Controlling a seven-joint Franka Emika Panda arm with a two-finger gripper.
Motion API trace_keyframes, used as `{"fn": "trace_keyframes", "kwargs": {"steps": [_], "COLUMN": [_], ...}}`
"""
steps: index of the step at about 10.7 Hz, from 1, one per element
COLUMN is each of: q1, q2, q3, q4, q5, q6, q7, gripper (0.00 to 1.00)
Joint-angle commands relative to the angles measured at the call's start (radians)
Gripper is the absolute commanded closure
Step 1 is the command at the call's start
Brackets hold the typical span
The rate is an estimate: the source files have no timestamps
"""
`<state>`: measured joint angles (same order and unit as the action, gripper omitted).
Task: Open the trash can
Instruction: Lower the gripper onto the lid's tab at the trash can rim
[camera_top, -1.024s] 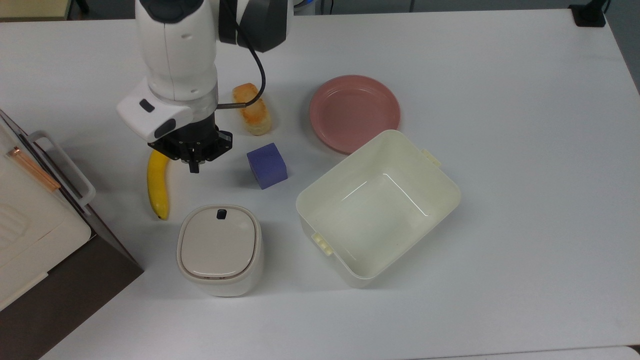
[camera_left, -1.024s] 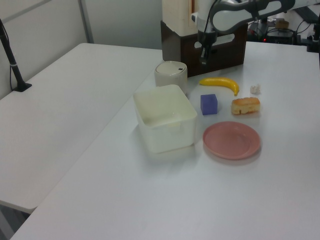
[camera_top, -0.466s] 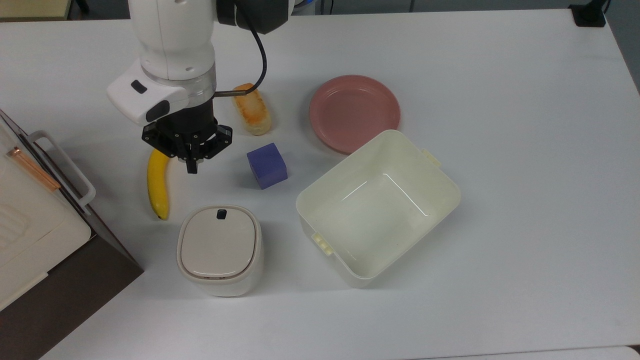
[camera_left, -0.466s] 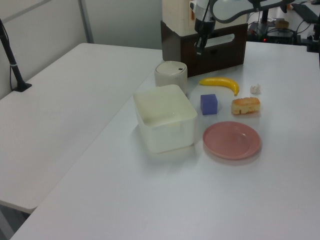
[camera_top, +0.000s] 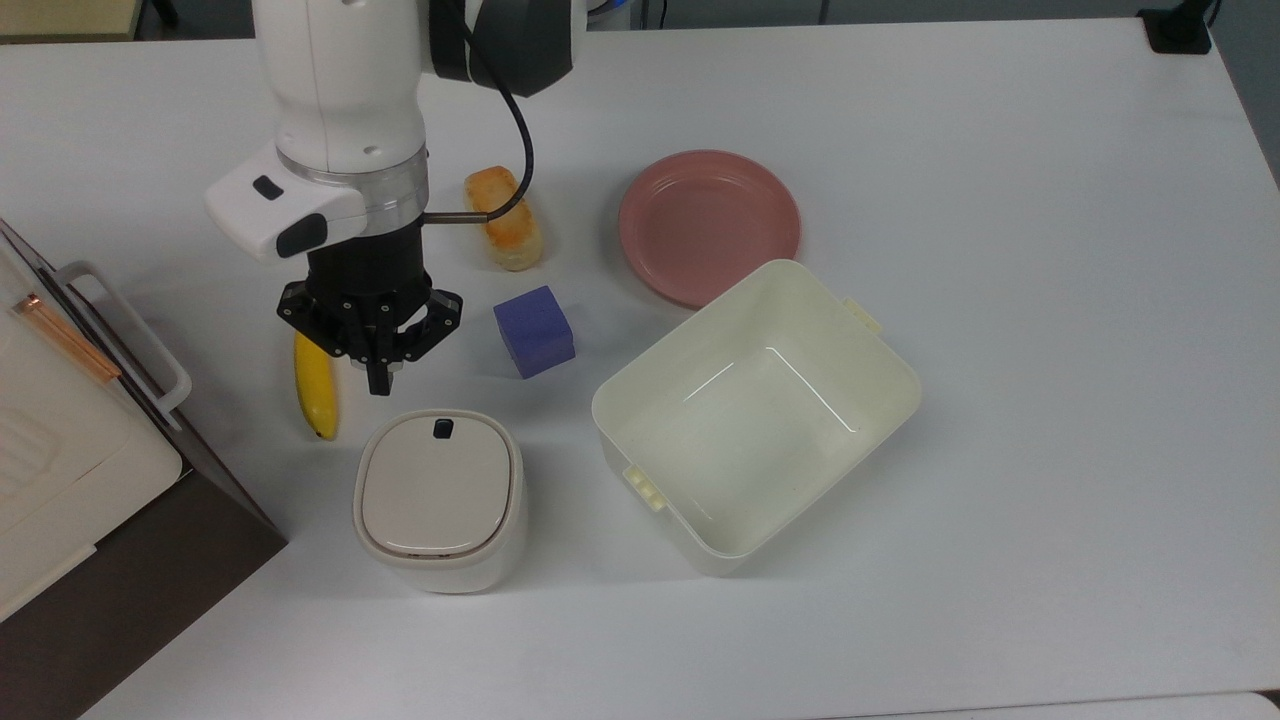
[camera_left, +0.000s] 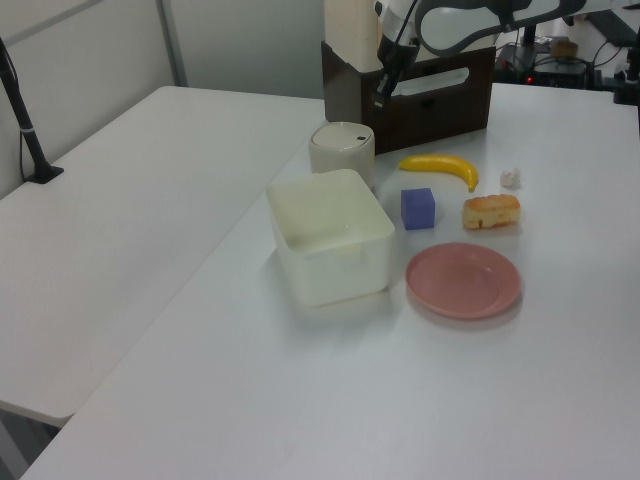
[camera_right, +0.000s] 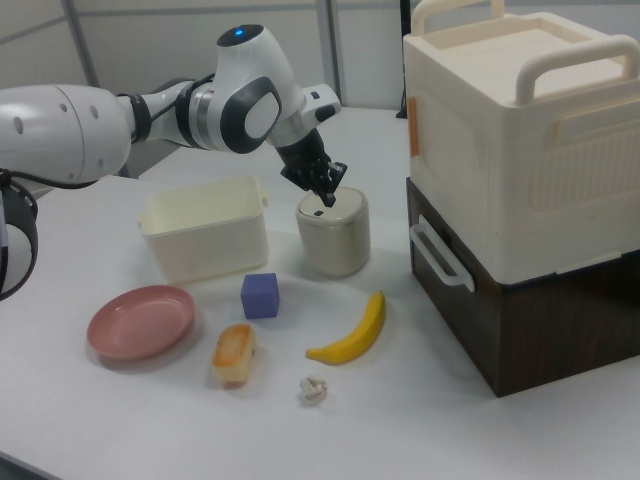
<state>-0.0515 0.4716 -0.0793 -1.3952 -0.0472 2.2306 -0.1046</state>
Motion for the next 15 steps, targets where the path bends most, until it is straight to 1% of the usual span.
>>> {"fn": "trace_keyframes", "kwargs": {"steps": [1,4,6,7,12,15], "q1": [-0.001,-0.002,-0.004,-0.004,-0.004,-0.019], "q2": [-0.010,0.016,0.027,0.030,0.030,0.030], "q3": [0.018,0.047,0.064,0.065,0.065,0.073], "q4": [-0.019,-0.021,-0.037,-0.038,-0.045,-0.064], "q5": [0.015,0.015,0.021,0.027,0.038,0.038], "q6": [0.030,0.046,0.151,0.174,0.178,0.178], "q7": [0.013,-0.020,-0.015,-0.017,-0.033,-0.050], "gripper": [1.00,1.00,1.00,1.00,1.00,1.00]}}
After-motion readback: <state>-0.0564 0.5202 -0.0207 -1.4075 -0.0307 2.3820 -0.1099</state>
